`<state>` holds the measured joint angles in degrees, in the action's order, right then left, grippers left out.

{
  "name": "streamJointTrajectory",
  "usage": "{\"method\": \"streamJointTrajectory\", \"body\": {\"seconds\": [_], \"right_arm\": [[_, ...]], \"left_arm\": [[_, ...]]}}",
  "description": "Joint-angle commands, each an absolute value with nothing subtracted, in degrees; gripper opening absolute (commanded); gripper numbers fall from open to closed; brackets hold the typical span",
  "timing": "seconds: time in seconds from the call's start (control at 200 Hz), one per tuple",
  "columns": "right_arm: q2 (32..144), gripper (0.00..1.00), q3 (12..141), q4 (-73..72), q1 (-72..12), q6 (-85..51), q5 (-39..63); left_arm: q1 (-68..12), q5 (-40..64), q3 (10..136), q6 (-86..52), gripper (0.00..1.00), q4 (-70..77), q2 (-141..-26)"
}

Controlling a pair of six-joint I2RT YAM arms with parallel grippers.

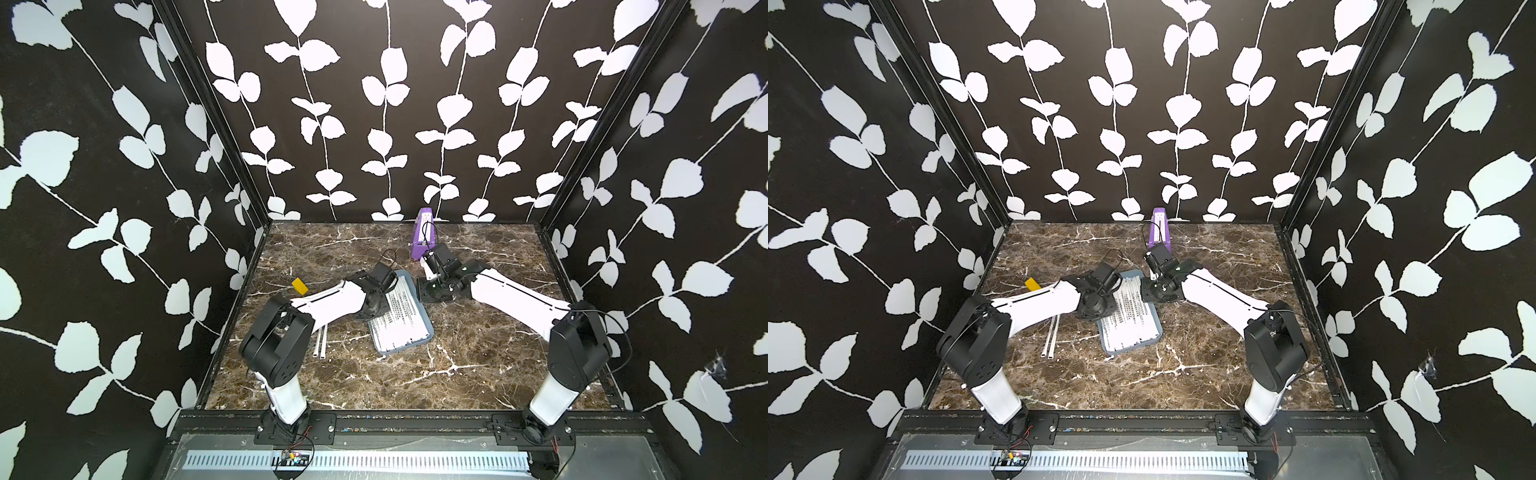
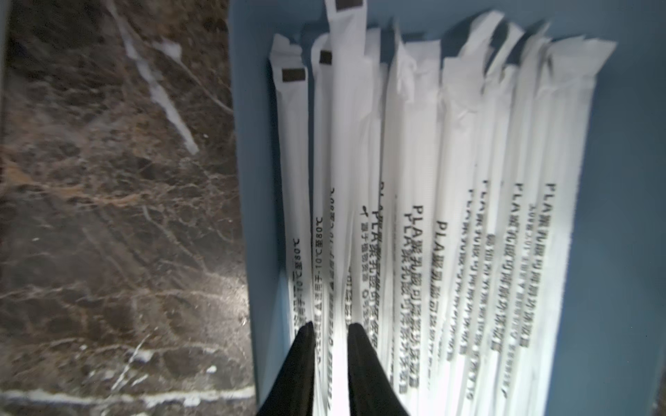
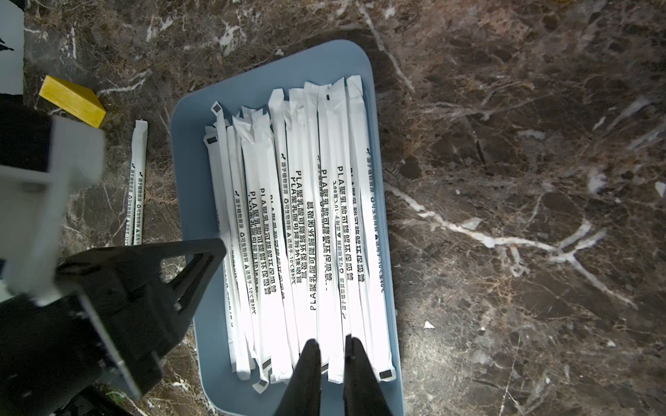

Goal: Put the straws into the storage box
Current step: Place the straw in the storage box, then pick up the straw from the center of the board.

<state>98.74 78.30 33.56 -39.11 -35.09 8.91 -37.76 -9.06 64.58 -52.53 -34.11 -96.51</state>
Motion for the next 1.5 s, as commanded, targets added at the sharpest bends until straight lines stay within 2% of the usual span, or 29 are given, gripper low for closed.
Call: {"method": "streamJointTrajectory", "body": {"seconds": [0.0,0.1,0.245,0.34,0.49,0.695,0.995,1.495], "right_arm": [[99.9,0.16,78.1,32.7,-39.2,-34.5,9.8],[99.9,0.15,77.7,32.4,-39.3,-34.5,10.3],[99.8,0.15,77.0,31.7,-39.9,-35.1,10.9],[100.2,0.15,77.2,31.7,-40.4,-35.2,11.1],[100.3,0.15,77.6,31.8,-41.1,-35.4,11.2],[100.4,0.15,77.1,32.0,-41.6,-35.5,11.2],[101.8,0.15,78.0,31.7,-41.7,-35.5,11.5],[102.6,0.16,77.8,32.3,-41.8,-34.8,9.9]], "left_arm": [[-36.8,-12.3,66.6,-47.3,0.26,-40.1,-88.7],[-33.2,-14.2,63.9,-40.0,0.32,-42.8,-84.5],[-23.2,-13.4,57.4,-27.4,0.36,-42.0,-82.3],[-18.5,-13.6,58.5,-23.3,0.3,-44.6,-87.3],[-15.5,-12.8,58.1,-20.5,0.23,-42.1,-92.0],[-14.7,-10.6,58.4,-19.3,0.22,-40.4,-96.2],[-14.7,-7.2,56.7,-19.9,0.2,-38.7,-96.0],[-14.7,-7.6,56.5,-19.5,0.2,-38.4,-98.8]]}}
